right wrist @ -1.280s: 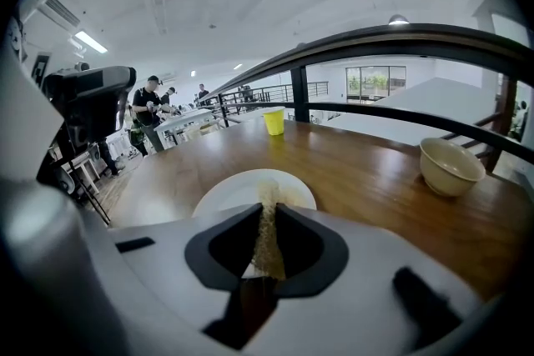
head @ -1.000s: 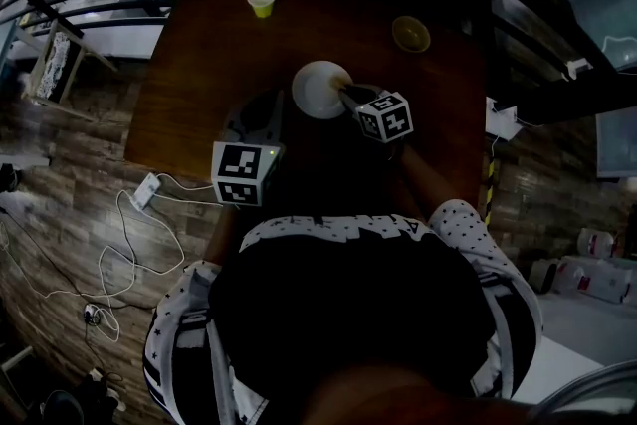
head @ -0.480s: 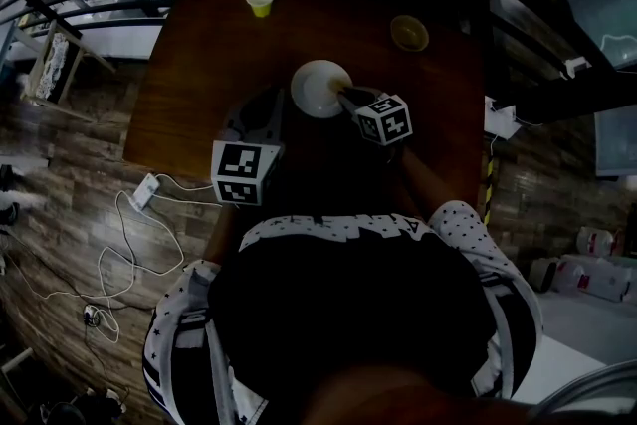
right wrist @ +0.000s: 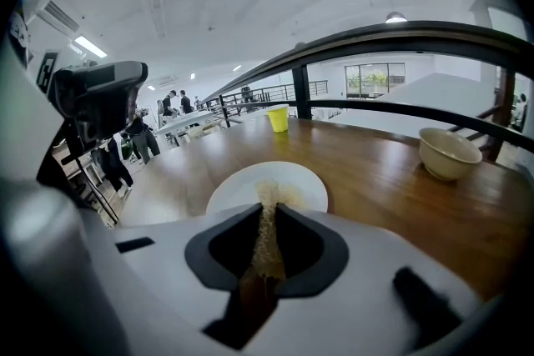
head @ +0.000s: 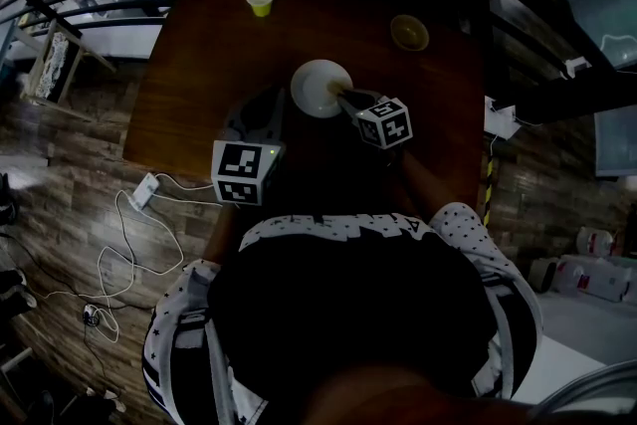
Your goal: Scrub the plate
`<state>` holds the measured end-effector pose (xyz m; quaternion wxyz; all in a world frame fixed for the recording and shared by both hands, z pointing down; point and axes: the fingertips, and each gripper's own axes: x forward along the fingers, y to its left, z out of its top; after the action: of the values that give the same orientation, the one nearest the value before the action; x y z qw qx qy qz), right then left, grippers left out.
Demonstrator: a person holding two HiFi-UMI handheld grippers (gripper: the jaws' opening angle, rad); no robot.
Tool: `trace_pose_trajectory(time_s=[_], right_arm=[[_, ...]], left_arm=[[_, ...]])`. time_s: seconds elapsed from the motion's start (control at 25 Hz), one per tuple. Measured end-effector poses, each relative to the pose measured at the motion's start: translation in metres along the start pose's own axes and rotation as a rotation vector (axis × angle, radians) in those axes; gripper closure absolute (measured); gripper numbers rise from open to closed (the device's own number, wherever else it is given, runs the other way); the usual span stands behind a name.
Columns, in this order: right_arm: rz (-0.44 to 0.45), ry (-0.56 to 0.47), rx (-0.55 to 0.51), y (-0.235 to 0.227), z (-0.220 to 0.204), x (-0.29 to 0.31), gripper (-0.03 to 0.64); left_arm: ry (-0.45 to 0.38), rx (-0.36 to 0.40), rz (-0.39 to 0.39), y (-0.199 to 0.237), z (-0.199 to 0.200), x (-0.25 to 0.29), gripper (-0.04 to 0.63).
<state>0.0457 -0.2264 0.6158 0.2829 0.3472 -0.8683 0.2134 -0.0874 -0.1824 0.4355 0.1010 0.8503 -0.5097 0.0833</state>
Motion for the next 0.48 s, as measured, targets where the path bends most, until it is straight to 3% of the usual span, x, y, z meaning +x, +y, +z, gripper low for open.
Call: trace_pose_trajectory(time_s=[0.48], right_arm=[[0.012,-0.026,0.025,0.0077,-0.001,-0.0032,0.567]], left_arm=[[0.008,0.0,-0.004,0.001,-0.0014,0.0008,0.581]])
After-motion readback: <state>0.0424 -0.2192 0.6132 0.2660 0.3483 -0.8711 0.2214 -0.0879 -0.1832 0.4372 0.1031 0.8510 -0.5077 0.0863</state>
